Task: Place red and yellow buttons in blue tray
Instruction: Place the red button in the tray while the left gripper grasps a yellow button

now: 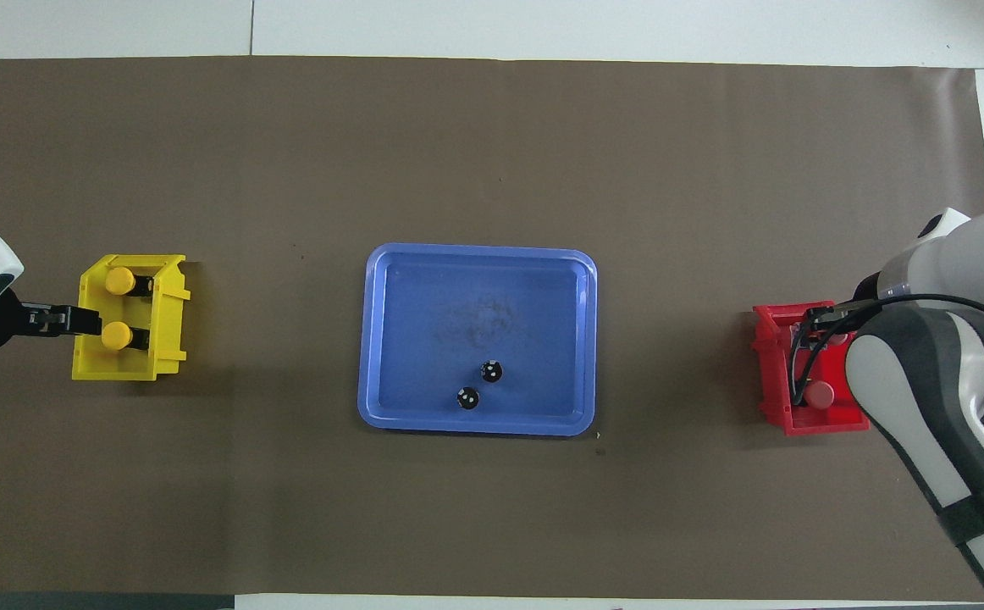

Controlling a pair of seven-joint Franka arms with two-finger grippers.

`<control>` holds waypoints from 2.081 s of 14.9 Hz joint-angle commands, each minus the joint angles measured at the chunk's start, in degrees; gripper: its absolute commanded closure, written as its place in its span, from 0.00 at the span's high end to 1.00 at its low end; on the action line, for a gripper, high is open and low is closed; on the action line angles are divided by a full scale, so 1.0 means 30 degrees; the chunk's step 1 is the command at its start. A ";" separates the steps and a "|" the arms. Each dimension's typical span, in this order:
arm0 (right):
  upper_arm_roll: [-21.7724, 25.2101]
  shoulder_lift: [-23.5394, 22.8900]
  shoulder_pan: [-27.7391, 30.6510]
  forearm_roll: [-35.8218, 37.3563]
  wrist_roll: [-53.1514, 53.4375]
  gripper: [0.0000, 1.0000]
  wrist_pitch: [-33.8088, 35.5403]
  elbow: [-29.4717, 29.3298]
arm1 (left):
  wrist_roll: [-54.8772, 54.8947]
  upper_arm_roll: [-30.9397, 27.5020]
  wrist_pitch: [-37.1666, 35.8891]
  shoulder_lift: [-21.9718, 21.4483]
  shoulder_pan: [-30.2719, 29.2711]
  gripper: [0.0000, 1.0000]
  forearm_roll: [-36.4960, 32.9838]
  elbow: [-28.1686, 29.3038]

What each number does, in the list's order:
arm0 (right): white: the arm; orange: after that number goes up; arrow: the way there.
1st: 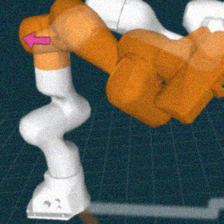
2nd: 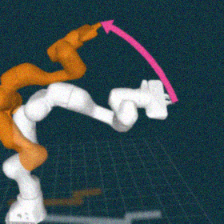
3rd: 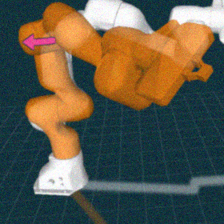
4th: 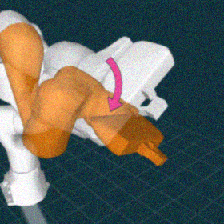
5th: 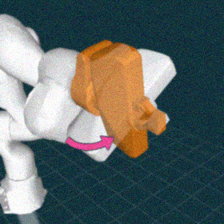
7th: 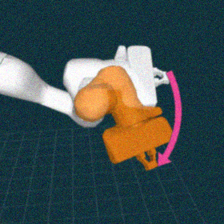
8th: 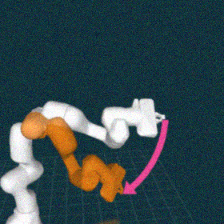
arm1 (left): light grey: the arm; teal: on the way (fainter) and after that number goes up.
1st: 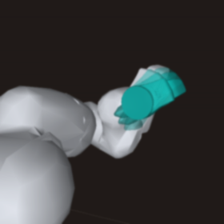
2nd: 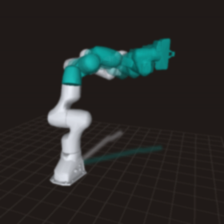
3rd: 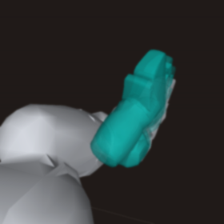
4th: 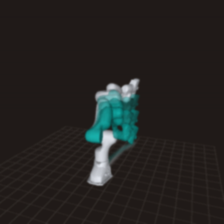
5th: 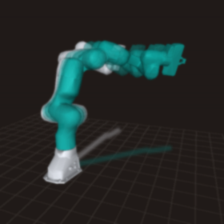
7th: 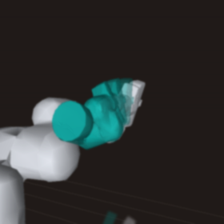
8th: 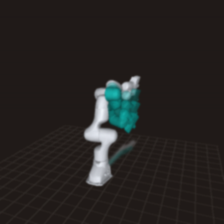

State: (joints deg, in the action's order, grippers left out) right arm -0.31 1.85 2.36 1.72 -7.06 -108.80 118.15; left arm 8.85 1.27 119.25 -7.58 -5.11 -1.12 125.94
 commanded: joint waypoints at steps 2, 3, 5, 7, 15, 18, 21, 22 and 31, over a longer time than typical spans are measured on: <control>-0.0132 -0.2605 -0.1861 0.0014 0.0996 0.19 0.3863 -0.6268 | -0.0020 0.0105 0.2025 0.1410 -0.0084 0.75 0.0109 0.0207; -0.0161 -0.2899 -0.2797 -0.0162 0.2572 0.20 0.3750 -0.6888 | -0.0020 0.0105 0.2115 0.1529 -0.0055 0.75 0.0109 0.0265; -0.0190 -0.3688 -0.5372 -0.0164 0.6756 0.21 0.3398 -0.7973 | -0.0049 0.0105 0.2436 0.1647 0.0062 0.75 0.0109 0.0645; -0.0190 -0.5092 -0.7457 -0.0338 1.0191 0.21 0.2029 -0.8796 | -0.0049 0.0105 0.2964 0.1618 0.0063 0.75 0.0109 0.1288; -0.0220 -0.9934 -1.1478 0.0217 1.6122 0.20 -0.2636 -0.9652 | -0.0020 0.0105 0.2936 0.1413 0.0151 0.75 0.0109 0.1847; -0.0278 -0.9641 -1.1976 0.0071 1.6474 0.21 -0.2929 -0.8773 | -0.0020 0.0134 0.2907 0.1384 0.0151 0.75 0.0109 0.1965; -0.0278 -0.9523 -1.2385 0.0012 1.6824 0.24 -0.3283 -0.8330 | -0.0049 0.0134 0.2849 0.1325 0.0180 0.75 0.0109 0.2170; -0.0278 -0.9465 -1.2416 0.0012 1.6884 0.24 -0.3312 -0.8272 | -0.0049 0.0134 0.2819 0.1325 0.0180 0.74 0.0109 0.2170; -0.0103 -0.8591 -1.1279 0.0303 1.6592 0.99 -0.3285 -0.9149 | -0.0283 0.0134 0.2966 0.1500 0.0179 0.07 0.0109 0.1878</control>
State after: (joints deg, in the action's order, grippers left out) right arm -0.30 -26.88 -34.28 1.78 42.63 -119.86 91.45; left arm 8.68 1.73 126.57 -2.12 -4.90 -1.11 130.50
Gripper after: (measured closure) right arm 0.194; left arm 0.590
